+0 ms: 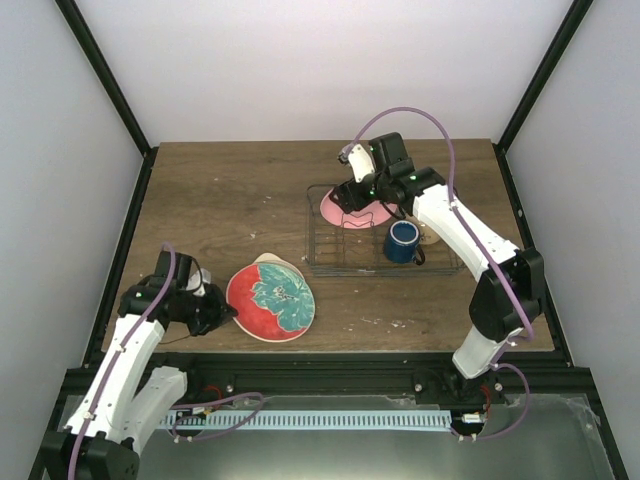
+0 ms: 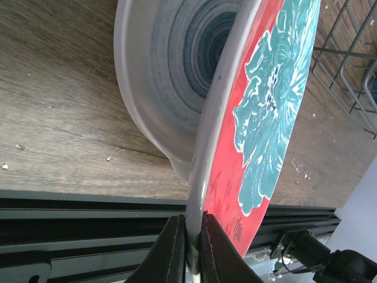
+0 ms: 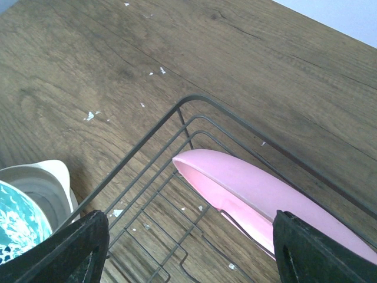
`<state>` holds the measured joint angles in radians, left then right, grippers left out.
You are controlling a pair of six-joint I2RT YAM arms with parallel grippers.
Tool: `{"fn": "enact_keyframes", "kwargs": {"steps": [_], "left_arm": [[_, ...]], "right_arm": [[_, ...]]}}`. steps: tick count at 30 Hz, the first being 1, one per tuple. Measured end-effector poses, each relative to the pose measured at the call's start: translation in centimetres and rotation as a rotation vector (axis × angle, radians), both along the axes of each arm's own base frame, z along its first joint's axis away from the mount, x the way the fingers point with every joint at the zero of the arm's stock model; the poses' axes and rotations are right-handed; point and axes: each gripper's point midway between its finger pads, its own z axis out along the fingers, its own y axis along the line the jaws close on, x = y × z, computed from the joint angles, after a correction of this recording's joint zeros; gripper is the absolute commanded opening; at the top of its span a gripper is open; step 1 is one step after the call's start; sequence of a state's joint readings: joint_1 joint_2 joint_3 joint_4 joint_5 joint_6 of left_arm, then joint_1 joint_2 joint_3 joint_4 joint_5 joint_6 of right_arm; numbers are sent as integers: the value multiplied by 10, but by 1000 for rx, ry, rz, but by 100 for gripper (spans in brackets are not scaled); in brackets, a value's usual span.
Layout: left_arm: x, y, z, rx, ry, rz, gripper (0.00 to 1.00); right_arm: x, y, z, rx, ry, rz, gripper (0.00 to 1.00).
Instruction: Load the mixed dishes into the dish rack
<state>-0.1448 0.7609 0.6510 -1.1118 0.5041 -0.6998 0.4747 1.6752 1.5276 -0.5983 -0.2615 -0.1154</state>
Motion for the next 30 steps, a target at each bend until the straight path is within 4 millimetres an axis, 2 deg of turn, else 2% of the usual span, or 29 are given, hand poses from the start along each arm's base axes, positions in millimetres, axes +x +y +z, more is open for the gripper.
{"fn": "enact_keyframes", "kwargs": {"steps": [7,12,14,18,22,30], "left_arm": [[-4,1,0,9,14,-5,0],[-4,1,-1,7,17,-7,0],[-3,0,-2,7,22,-10,0],[-1,-2,-2,-3,25,-21,0],[2,-4,-3,-14,25,-26,0],[5,-7,-4,-32,34,-27,0]], "right_arm": [[-27,24,1,89,82,135,77],[-68,41,-12,109,223,219,78],[-91,41,-23,116,322,236,78],[-121,31,-42,108,477,225,79],[-146,25,-58,112,626,204,83],[-190,18,-86,168,868,180,83]]}}
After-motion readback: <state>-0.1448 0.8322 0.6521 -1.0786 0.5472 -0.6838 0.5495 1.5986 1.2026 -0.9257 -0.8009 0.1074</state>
